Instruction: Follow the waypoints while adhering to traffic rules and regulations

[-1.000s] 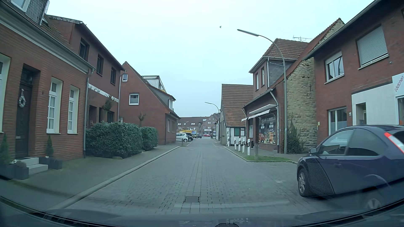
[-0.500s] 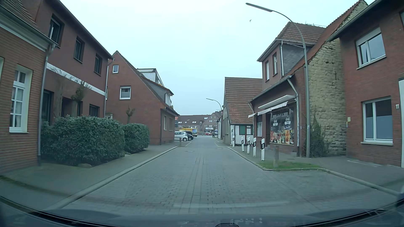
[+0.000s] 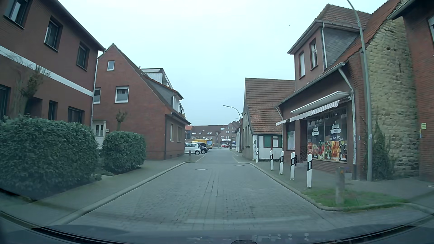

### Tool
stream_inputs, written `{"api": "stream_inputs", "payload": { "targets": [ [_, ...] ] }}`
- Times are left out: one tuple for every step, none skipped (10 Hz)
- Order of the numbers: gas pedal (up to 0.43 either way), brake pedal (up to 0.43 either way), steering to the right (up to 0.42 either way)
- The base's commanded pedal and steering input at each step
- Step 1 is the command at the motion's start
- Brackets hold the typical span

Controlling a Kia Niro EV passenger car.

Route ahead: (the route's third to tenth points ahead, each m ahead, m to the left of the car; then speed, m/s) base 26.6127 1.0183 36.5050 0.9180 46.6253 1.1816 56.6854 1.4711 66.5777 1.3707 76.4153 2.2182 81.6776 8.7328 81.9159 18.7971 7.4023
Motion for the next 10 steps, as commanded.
{"api": "stream_inputs", "payload": {
  "targets": [
    [0.22,0.0,-0.005],
    [0.22,0.0,-0.004],
    [0.22,0.0,-0.004],
    [0.22,0.0,-0.003],
    [0.22,0.0,-0.004],
    [0.22,0.0,-0.003],
    [0.22,0.0,-0.003],
    [0.22,0.0,-0.003],
    [0.22,0.0,-0.003],
    [0.22,0.0,-0.003]
  ]
}}
